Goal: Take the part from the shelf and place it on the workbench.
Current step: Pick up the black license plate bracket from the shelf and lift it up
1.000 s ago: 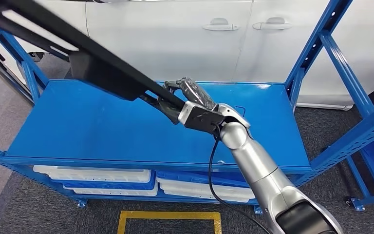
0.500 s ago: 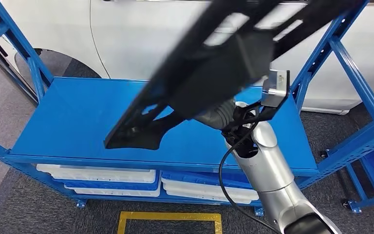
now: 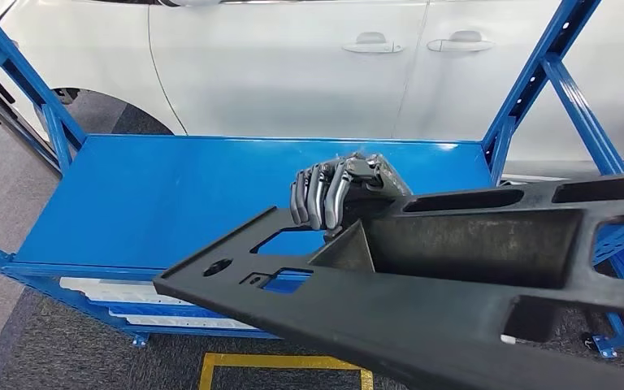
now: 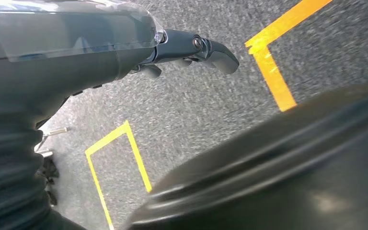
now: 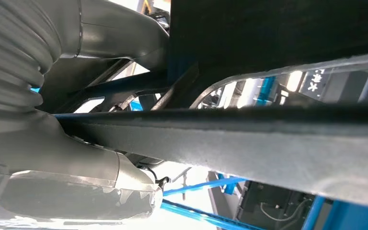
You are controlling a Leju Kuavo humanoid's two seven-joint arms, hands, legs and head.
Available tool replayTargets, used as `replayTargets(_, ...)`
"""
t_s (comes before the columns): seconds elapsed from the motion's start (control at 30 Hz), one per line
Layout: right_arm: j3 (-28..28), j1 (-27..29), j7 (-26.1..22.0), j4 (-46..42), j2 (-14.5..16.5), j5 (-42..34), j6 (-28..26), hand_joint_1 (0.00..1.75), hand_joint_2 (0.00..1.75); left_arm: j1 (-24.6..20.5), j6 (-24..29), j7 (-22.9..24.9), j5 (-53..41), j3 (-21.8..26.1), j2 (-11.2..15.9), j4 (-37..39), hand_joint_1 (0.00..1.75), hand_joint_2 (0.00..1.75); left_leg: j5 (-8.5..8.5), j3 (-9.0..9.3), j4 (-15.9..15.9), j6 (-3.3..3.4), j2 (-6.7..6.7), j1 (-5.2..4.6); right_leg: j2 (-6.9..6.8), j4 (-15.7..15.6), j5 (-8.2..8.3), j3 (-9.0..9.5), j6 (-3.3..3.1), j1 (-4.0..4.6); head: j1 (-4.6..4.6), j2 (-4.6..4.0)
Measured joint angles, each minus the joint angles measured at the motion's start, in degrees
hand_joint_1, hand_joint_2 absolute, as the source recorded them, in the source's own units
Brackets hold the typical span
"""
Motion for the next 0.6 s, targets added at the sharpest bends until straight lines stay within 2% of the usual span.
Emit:
replayTargets(0.03, 0.1, 0.6, 0.0, -0.5, -0.3, 0.0, -0.4, 1.29, 1.75, -0.3, -0.1, 0.0, 0.0, 0.0, 0.0, 0.0, 0.00, 1.75, -1.25, -1.80, 3.7, -0.20, 0.05, 0.08, -0.11, 0.0, -0.04, 0.04, -0.06, 0.03, 0.00, 0.00)
replayTargets(0.07, 0.3, 1.1, 0.0, -0.9, -0.5, 0.1, -0.6, 1.30, 1.75, -0.5, -0.2, 0.0, -0.1, 0.0, 0.0, 0.0, 0.00, 1.75, -1.47, -2.85, 5.7, -0.30, 0.07, 0.10, -0.18, 0.0, -0.09, 0.10, -0.11, 0.06, 0.00, 0.00)
replayTargets(0.1, 0.4, 1.5, 0.0, -1.1, -0.8, 0.1, -0.8, 1.31, 1.75, -0.6, -0.3, 0.0, -0.1, 0.0, 0.0, 0.0, 0.00, 1.75, -0.55, -2.83, 5.5, -0.28, 0.09, 0.10, -0.20, 0.1, -0.14, 0.20, -0.13, 0.09, 0.00, 0.00)
replayTargets(0.13, 0.5, 1.9, 0.0, -1.4, -1.0, 0.1, -0.9, 1.31, 1.75, -0.7, -0.4, 0.0, -0.1, 0.0, -0.1, 0.0, 0.00, 1.75, 1.34, -1.60, 2.8, -0.13, 0.10, 0.10, -0.17, 0.1, -0.21, 0.36, -0.11, 0.13, 0.00, 0.00)
replayTargets(0.17, 0.5, 2.1, 0.0, -1.6, -1.1, 0.1, -1.0, 1.31, 1.75, -0.7, -0.4, 0.1, -0.2, 0.0, -0.1, 0.0, 0.00, 1.75, 3.60, 0.40, -1.4, 0.14, 0.15, 0.09, -0.12, 0.1, -0.28, 0.54, -0.06, 0.18, 0.00, 0.00)
replayTargets(0.23, 0.6, 2.2, -0.1, -2.1, -1.4, 0.0, -1.0, 1.30, 1.75, -0.6, -0.5, 0.2, -0.2, 0.0, -0.1, 0.0, 0.00, 1.75, 6.24, 3.92, -8.7, 0.82, 0.35, -0.13, 0.00, 0.1, -0.43, 0.69, 0.24, 0.45, 0.00, 0.00)
replayTargets(0.27, 0.6, 2.3, -0.1, -2.3, -1.5, 0.0, -1.1, 1.31, 1.75, -0.5, -0.6, 0.2, -0.3, 0.0, -0.1, 0.0, 0.00, 1.75, 6.57, 4.69, -10.4, 1.10, 0.39, -0.23, 0.03, 0.2, -0.45, 0.63, 0.46, 0.55, 0.00, 0.00)
replayTargets(0.37, 0.6, 2.5, -0.1, -2.6, -2.0, 0.0, -1.1, 1.31, 1.75, -0.5, -0.7, 0.2, -0.3, 0.0, -0.2, 0.0, 0.00, 1.75, 6.79, 4.84, -11.3, 1.77, 0.19, -0.07, 0.01, 0.2, -0.46, 0.48, 1.33, 0.61, 0.01, 0.00)
replayTargets(0.4, 0.7, 2.5, -0.1, -2.7, -2.1, 0.0, -1.1, 1.31, 1.75, -0.5, -0.8, 0.2, -0.3, 0.0, -0.2, 0.0, 0.00, 1.75, 7.01, 4.95, -11.7, 2.06, 0.20, 0.11, -0.01, 1.0, -1.08, 0.18, 1.63, 0.62, 0.01, 0.00)
replayTargets(0.47, 0.7, 2.5, -0.1, -2.9, -2.4, 0.0, -1.1, 1.31, 1.75, -0.5, -0.8, 0.2, -0.3, 0.0, -0.3, 0.0, 0.00, 1.75, 7.34, 5.14, -12.2, 2.52, 0.34, 0.39, 0.01, 5.8, -4.00, -1.89, 2.19, 0.43, 0.02, 0.00)
replayTargets(0.53, 0.7, 2.8, -0.1, -2.9, -2.7, 0.0, -1.1, 1.30, 1.75, -0.5, -0.8, 0.2, -0.3, 0.0, -0.4, 0.0, 0.00, 1.75, 7.37, 5.04, -12.1, 2.68, 0.36, 0.40, 0.01, 13.3, -7.42, -5.46, 2.65, 0.07, 0.02, 0.00)
replayTargets(0.57, 0.7, 2.9, -0.1, -2.9, -2.8, 0.0, -1.1, 1.30, 1.75, -0.5, -0.8, 0.2, -0.3, 0.0, -0.4, 0.0, 0.00, 1.75, 7.36, 5.00, -12.1, 2.66, 0.35, 0.41, -0.01, 15.7, -8.06, -6.69, 2.86, -0.15, 0.02, 0.00)
replayTargets(0.6, 0.7, 3.0, -0.1, -2.9, -2.9, 0.0, -1.1, 1.30, 1.75, -0.5, -0.9, 0.2, -0.3, 0.0, -0.4, 0.0, 0.00, 1.75, 7.31, 4.98, -12.0, 2.60, 0.32, 0.45, -0.03, 16.2, -7.58, -6.91, 3.06, -0.36, 0.02, 0.00)
